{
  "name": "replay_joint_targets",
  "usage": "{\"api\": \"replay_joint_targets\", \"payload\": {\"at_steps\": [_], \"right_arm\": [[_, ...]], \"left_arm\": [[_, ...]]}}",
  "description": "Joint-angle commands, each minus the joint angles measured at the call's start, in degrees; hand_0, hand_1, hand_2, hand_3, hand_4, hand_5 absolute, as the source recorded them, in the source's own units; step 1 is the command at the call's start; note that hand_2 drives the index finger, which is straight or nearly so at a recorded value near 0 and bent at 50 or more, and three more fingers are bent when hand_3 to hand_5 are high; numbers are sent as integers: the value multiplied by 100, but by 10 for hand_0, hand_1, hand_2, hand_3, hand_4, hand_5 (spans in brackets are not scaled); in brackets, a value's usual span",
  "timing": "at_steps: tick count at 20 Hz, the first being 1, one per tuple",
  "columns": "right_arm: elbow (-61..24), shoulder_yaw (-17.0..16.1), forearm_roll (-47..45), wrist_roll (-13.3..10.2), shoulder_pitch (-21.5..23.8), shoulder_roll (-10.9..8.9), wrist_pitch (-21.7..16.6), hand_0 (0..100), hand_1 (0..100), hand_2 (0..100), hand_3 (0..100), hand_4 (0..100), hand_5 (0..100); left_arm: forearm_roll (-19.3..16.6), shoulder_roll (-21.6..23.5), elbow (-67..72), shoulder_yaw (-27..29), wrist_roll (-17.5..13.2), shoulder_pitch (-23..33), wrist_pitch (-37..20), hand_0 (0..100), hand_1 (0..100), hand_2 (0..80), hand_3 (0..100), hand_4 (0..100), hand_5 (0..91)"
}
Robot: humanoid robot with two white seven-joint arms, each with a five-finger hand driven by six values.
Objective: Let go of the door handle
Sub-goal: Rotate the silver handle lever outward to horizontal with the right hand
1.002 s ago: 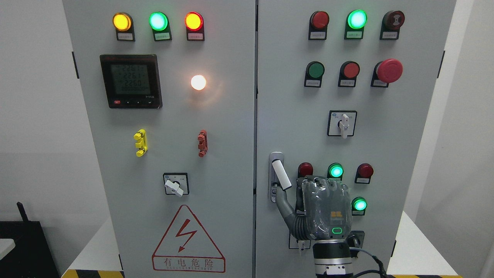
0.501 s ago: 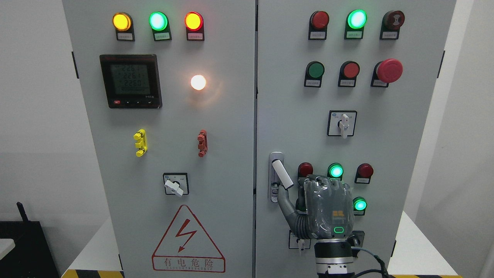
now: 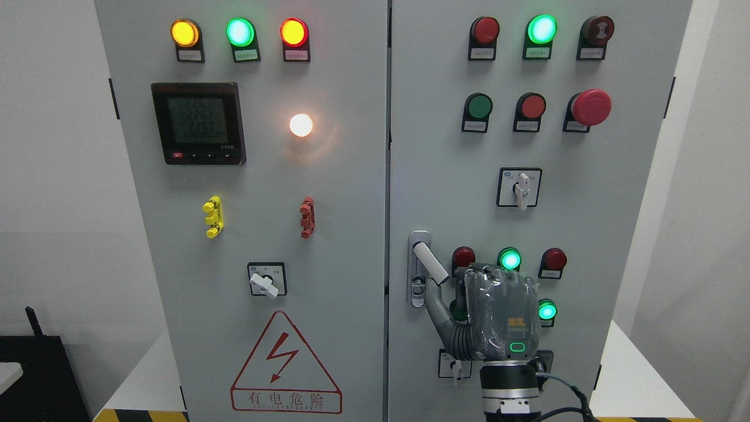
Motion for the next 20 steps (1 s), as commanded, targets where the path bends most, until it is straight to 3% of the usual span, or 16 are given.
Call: {"api": "replay_joint_targets", "payload": {"at_steps": [1,20], "right_arm": [[-12,-86,-2,-3,2,1,-4,550,407,1000,1000,1000,972],[-12,-173,-2,-3,-121,1,5,537,405,1000,1000,1000,973]], "left_arm": [[-167,0,141,192,5,-97,5,120,389,0,0,0,0],[-167,0,132,201,5,-96,5,120,389,0,0,0,0]]}}
